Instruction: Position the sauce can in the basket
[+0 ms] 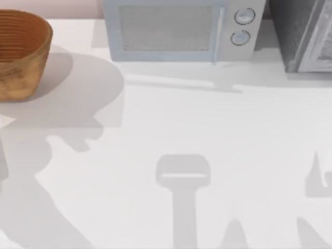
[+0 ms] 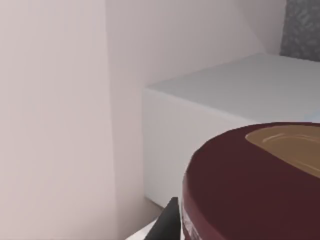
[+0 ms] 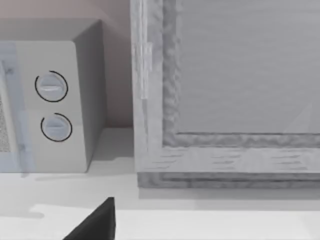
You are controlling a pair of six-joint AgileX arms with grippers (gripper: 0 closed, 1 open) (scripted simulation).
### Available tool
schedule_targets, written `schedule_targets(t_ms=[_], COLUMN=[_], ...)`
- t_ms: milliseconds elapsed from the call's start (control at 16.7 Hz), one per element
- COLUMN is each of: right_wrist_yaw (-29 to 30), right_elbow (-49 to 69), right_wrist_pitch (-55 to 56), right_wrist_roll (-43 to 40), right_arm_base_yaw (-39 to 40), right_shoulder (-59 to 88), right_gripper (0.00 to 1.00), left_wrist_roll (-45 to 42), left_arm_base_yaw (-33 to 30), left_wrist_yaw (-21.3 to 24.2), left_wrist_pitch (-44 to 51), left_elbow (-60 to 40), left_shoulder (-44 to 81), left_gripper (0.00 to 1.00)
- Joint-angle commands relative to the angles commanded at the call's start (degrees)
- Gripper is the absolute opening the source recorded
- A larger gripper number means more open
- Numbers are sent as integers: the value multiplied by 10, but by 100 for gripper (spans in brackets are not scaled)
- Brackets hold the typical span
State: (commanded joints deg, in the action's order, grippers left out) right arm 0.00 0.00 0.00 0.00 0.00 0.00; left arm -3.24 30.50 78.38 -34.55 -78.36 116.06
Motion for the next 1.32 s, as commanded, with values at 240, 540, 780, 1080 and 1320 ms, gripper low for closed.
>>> schedule_targets(t_ms=[240, 540, 780, 1080, 1320], right_wrist_yaw=[0, 0, 0, 0, 0], right_elbow=[0, 0, 0, 0, 0], right_wrist_pitch=[0, 0, 0, 0, 0], right_wrist_roll=[0, 0, 0, 0, 0], right_arm_base_yaw=[0, 0, 0, 0, 0], right_shoulder=[0, 0, 0, 0, 0], right_gripper=[100, 100, 100, 100, 100], left_wrist_roll=[3, 14, 14, 14, 14], left_arm_base_yaw=[-27, -71, -71, -71, -71], left_wrist_yaw=[-30, -72, -73, -73, -73], left_wrist_pitch=[-20, -41, -42, -42, -42], left_elbow=[-14, -26, -26, -26, -26], left_shoulder=[20, 53, 53, 53, 53], left_gripper=[0, 0, 0, 38, 68])
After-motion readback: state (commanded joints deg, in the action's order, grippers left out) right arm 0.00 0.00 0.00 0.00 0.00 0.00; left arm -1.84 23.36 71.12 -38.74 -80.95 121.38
